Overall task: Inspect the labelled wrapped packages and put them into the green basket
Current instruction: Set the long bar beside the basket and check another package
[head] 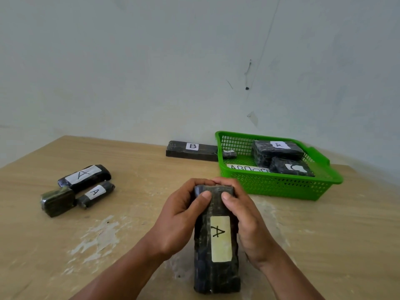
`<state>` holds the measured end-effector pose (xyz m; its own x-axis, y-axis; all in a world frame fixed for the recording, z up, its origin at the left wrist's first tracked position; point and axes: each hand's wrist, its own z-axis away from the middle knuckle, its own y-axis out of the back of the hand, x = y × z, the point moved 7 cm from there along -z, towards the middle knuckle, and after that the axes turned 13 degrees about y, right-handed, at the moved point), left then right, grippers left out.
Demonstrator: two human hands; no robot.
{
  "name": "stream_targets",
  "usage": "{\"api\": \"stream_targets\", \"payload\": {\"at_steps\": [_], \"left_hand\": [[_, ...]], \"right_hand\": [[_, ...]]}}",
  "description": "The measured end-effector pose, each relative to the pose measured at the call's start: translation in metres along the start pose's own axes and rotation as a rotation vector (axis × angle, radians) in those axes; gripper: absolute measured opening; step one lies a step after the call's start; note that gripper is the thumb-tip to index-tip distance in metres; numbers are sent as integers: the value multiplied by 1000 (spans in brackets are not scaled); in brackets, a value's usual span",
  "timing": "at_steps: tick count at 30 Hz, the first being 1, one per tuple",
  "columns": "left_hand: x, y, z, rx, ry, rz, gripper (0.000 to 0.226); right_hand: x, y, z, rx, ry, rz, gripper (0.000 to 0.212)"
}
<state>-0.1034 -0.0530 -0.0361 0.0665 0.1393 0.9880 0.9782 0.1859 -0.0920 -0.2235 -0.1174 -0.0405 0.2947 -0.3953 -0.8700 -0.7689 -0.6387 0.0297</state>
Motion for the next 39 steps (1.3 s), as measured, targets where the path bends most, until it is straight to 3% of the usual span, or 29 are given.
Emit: {"api": "stream_targets", "payload": {"at_steps": [4,7,10,14,20,27,39], "left_hand": [[3,6,0,63,-62,-20,40],[9,14,0,117,-108,-18,53],[13,12,-2,118,-141,-50,36],[5,6,-3,62,-76,58,49],[7,3,1,75,-84,152,29],[8,-1,5,98,-123,103,33],[10,2,7,149,-153,123,28]], "right_hand": [[-6,2,-2,12,56,66,46],[-17,-1,-4,-10,138,96,34],[-19,2,-6,12,154,75,38],[-17,1,-6,-1,159,36,43],[-19,-2,-3,3,116,-89,30],[-9,-2,-2,77,121,-33,32],[-13,-7,-2,3,158,-40,38]]}}
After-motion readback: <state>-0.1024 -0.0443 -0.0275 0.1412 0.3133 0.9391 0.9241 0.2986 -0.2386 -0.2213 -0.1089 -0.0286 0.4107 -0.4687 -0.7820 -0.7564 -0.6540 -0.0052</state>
